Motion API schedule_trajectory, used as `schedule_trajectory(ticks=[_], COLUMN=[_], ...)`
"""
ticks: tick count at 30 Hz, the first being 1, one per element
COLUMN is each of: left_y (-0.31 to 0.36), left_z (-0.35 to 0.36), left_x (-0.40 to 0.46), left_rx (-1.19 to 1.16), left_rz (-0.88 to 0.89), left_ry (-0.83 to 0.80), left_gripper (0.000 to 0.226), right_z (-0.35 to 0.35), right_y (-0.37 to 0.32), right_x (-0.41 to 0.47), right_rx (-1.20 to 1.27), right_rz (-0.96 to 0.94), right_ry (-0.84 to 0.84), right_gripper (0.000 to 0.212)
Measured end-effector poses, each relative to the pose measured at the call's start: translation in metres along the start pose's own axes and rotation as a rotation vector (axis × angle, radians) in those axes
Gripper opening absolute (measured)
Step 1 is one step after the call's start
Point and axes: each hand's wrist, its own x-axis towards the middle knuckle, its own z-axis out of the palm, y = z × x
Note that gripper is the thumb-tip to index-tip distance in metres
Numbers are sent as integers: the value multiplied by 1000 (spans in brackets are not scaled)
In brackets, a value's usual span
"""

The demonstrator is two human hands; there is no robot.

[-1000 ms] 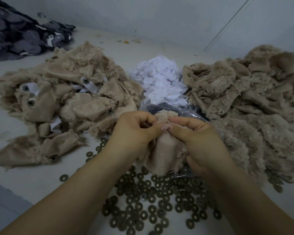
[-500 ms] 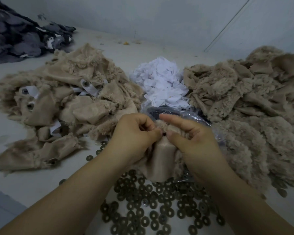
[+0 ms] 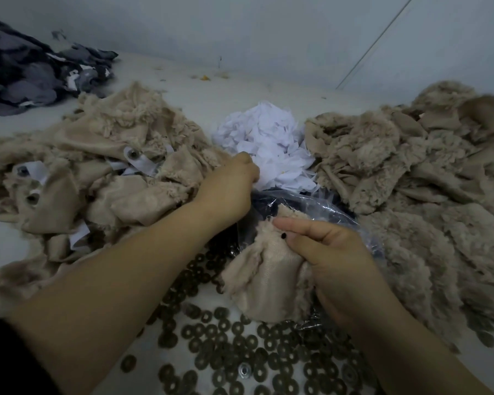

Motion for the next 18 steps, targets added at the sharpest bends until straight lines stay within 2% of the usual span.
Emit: schedule_trajectory(ticks=[3, 5, 10, 14, 18], left_y=[-4, -4, -7, -2, 0], left_z=[2, 0, -4, -3, -4], left_x=[-2, -7, -21, -26, -27], left_rx=[-112, -202, -305, -424, -531], left_rz=[82, 137, 189, 163, 100], left_ry=[127, 205, 173, 165, 141], left_gripper=[6, 3, 6, 14, 11], right_z=[1, 2, 5, 14, 19], right_y=[-8, -13, -32, -47, -46], right_x=[1, 4, 29, 58, 74], right_rx=[13, -47, -243, -353, -344], right_rz=[0, -8, -119, -37, 107], right_ry=[-26, -21, -116, -274, -282], right_gripper=[33, 40, 69, 58, 39])
